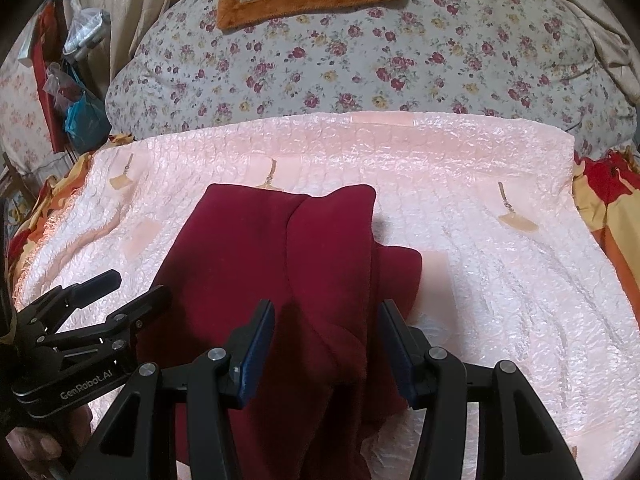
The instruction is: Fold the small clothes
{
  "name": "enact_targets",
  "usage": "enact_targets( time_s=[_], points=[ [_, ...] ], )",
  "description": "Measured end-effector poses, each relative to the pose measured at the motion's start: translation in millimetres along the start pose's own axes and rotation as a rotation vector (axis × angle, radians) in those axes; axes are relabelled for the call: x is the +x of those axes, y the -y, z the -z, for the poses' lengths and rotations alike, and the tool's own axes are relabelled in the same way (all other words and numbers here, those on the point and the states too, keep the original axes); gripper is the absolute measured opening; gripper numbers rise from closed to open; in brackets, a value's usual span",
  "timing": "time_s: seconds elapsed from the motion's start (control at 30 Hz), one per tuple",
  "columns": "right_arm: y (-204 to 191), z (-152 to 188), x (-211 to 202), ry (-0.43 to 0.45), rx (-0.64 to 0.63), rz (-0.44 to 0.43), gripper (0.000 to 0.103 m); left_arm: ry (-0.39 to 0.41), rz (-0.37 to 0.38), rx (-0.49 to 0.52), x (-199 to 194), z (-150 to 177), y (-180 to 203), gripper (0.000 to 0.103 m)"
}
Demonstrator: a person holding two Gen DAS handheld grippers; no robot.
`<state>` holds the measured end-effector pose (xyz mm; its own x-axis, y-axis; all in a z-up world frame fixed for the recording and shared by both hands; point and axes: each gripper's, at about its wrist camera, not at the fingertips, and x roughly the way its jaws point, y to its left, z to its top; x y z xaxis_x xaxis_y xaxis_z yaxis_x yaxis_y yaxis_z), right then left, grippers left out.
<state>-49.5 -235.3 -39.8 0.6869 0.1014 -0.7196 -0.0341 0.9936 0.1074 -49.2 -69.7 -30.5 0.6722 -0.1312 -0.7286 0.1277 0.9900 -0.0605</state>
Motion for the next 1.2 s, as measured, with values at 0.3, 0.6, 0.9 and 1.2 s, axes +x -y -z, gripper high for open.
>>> enact_targets(
  time_s=[0.3, 0.6, 0.9, 1.2],
  points=[
    [-0.8, 0.1, 2.2, -0.005, -0.002, -0.002, 0.052, -0.008, 0.005, -0.004, 1.7, 0.9, -1.0, 0.080],
    [2.7, -0.5, 5.5, -0.011, 0.003, -0.007, 0.052, -0.011, 0.003, -0.004, 2.5, 0.7, -2.4, 0.080],
    [1.9, -2.2, 6.5, -0.013, -0.005, -0.009, 0.052, -0.012, 0.004, -0.004, 3.1, -0.1, -3.6, 0.080],
    [-1.6, -1.3, 6.3, -0.017, -0.009, -0.010, 0.052, -0.009, 0.002, -0.006, 2.5, -0.4, -4.5, 0.080]
  ],
)
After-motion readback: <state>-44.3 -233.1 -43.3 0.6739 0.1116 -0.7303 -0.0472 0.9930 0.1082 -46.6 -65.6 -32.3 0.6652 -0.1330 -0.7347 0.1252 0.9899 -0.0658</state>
